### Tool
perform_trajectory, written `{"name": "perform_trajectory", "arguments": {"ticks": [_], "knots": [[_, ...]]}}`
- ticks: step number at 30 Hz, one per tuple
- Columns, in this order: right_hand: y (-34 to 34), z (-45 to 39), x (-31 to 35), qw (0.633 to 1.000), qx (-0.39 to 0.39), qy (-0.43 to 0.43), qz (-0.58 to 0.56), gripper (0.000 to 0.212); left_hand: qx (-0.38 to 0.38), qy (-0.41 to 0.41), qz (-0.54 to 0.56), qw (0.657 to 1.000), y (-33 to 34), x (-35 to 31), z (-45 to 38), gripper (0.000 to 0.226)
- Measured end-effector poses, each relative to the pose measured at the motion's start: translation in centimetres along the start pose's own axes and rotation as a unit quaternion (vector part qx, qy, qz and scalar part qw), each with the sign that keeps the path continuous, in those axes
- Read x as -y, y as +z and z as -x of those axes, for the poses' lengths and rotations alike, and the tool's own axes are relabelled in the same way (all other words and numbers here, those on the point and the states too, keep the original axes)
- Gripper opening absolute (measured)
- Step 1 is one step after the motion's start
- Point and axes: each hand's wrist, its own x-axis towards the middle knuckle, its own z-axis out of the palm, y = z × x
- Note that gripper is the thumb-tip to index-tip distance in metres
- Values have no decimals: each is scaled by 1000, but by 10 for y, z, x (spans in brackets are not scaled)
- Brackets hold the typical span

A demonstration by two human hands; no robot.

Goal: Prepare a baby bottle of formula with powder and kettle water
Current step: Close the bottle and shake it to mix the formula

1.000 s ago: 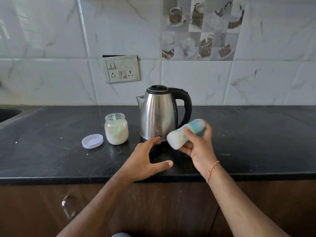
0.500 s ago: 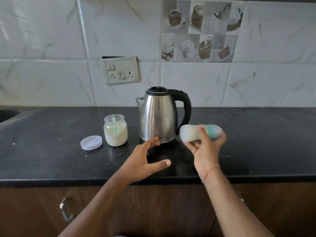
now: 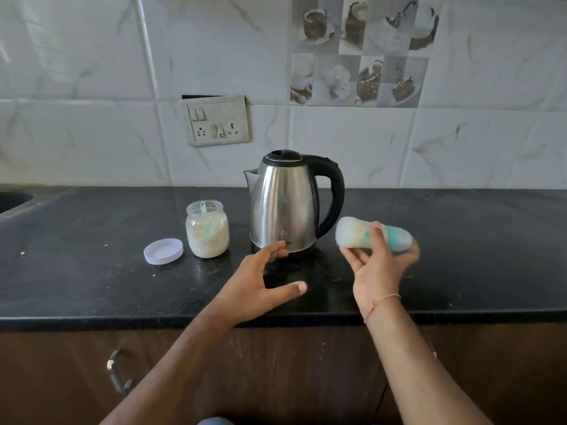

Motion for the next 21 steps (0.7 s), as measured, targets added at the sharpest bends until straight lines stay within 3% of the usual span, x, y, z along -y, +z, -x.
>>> {"name": "perform_trajectory", "arguments": {"ticks": [2, 3, 4, 5, 7, 8, 10, 11, 13, 15, 16, 18, 19, 21], "knots": [[0, 7, -3, 986, 112, 49, 112, 72, -1, 0, -3, 1000, 1, 0, 0, 121], [0, 9, -5, 979, 132, 69, 140, 74, -1, 3, -9, 1000, 1, 0, 0, 119], [5, 10, -6, 980, 112, 65, 151, 75, 0, 7, -12, 1000, 1, 1, -1, 118], [4, 10, -7, 986, 82, 8, 143, 76, 2, 4, -8, 1000, 0, 1, -2, 119], [-1, 3, -3, 999, -8, -24, 39, 74, 0, 2, 4, 1000, 1, 1, -2, 122], [2, 4, 0, 999, 5, -2, 31, 72, -3, 4, 4, 1000, 2, 1, -2, 122], [3, 11, -5, 983, 116, 47, 132, 71, 1, 1, -6, 1000, 3, 1, -1, 119], [2, 11, -6, 977, 130, 58, 158, 72, 1, 4, -14, 1000, 3, 1, -1, 117], [3, 10, -6, 990, 69, 8, 123, 73, 3, 2, -14, 1000, 1, 1, -2, 117], [-2, 1, -2, 1000, -14, -13, 9, 74, 1, -1, -9, 1000, 1, -1, 0, 119], [1, 3, 1, 1000, 5, 2, 9, 73, 0, -1, -12, 1000, 1, -1, 0, 119], [2, 10, -5, 985, 108, 36, 132, 72, 3, -3, -23, 1000, 3, -1, 1, 118], [4, 12, -6, 980, 116, 43, 158, 73, 3, 2, -31, 1000, 3, -1, 1, 117], [5, 9, -5, 994, 36, -10, 99, 75, 5, 1, -29, 1000, 1, -2, 0, 117]]}}
